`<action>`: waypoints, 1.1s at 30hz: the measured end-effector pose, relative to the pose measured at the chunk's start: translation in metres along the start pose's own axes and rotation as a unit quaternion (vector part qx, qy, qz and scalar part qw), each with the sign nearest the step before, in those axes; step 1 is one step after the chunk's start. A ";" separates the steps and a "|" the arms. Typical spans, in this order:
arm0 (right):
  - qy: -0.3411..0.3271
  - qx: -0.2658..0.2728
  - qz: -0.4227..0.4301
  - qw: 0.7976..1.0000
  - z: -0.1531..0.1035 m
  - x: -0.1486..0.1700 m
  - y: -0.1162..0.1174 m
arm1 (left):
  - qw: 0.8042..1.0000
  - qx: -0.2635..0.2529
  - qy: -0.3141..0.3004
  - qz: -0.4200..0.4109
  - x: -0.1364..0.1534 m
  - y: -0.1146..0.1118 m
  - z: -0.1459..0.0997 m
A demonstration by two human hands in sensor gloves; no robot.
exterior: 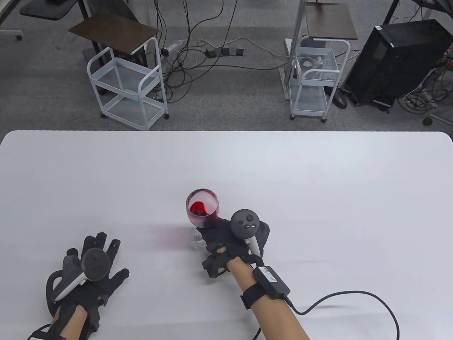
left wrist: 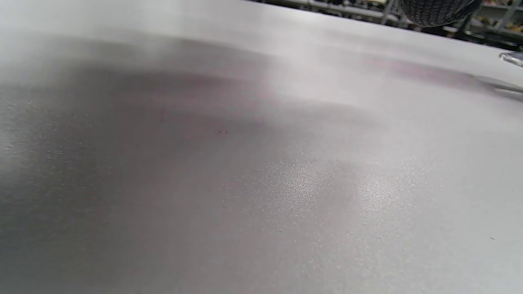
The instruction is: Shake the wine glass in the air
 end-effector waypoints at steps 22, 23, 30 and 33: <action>-0.005 -0.024 0.019 1.000 -0.004 -0.002 0.010 | 1.000 0.007 0.002 -0.001 0.001 -0.001 0.003; -0.003 -0.013 0.014 1.000 -0.003 -0.002 0.008 | 1.000 0.007 0.002 -0.001 0.001 -0.002 0.002; -0.006 -0.021 0.009 1.000 -0.004 -0.001 0.011 | 1.000 0.008 0.002 -0.002 0.001 -0.002 0.003; 0.007 -0.006 0.000 1.000 -0.001 0.002 0.007 | 1.000 0.003 -0.001 -0.005 0.001 -0.001 0.001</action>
Point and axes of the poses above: the tracker on the back of each hand, its own x axis roughly to the little-finger side, its own z axis roughly from the wrist to the fingertips, y = z × x, the point moved 3 cm from there along z, roughly from the wrist to the fingertips, and after that the axes turned 13 degrees about x, right-handed, at the moved point
